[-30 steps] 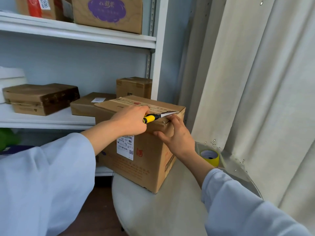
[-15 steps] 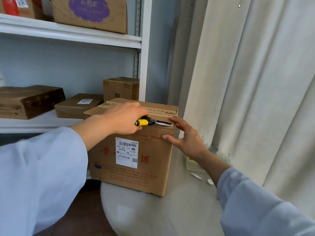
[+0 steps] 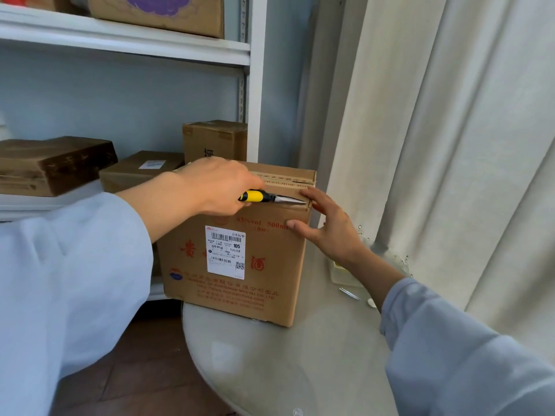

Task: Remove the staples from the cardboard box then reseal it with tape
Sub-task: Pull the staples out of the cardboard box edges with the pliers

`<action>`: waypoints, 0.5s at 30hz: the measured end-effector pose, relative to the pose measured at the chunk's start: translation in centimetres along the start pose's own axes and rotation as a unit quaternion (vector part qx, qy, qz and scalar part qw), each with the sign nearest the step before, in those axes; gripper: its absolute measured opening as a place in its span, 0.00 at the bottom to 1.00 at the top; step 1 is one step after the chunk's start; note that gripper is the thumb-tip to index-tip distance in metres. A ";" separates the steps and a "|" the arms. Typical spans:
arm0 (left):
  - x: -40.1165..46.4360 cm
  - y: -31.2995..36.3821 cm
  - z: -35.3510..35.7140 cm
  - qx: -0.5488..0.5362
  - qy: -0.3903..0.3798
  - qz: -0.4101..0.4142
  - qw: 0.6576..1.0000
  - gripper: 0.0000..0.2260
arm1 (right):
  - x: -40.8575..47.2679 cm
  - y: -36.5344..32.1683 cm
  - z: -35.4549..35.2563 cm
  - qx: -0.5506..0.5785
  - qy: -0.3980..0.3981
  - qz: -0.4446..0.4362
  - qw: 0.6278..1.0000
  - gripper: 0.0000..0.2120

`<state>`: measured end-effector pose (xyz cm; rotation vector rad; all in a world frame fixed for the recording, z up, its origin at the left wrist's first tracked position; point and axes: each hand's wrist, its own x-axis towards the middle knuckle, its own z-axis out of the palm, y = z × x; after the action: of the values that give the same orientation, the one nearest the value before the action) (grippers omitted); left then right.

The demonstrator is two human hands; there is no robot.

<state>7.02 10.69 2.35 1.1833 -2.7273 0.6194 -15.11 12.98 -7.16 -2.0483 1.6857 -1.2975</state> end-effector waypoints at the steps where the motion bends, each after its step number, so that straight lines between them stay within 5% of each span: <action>1: 0.0 0.1 0.0 0.000 0.004 -0.002 1.000 0.14 | 0.0 0.0 0.0 0.000 0.001 0.002 1.000 0.33; 15: -2.1 3.4 0.5 -0.053 0.028 -0.094 0.994 0.11 | -0.2 0.2 0.4 0.009 -0.002 0.008 1.000 0.32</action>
<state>6.07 13.95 0.30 1.3533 -2.5298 0.4695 -14.96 12.93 -7.56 -2.0216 1.6799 -1.2975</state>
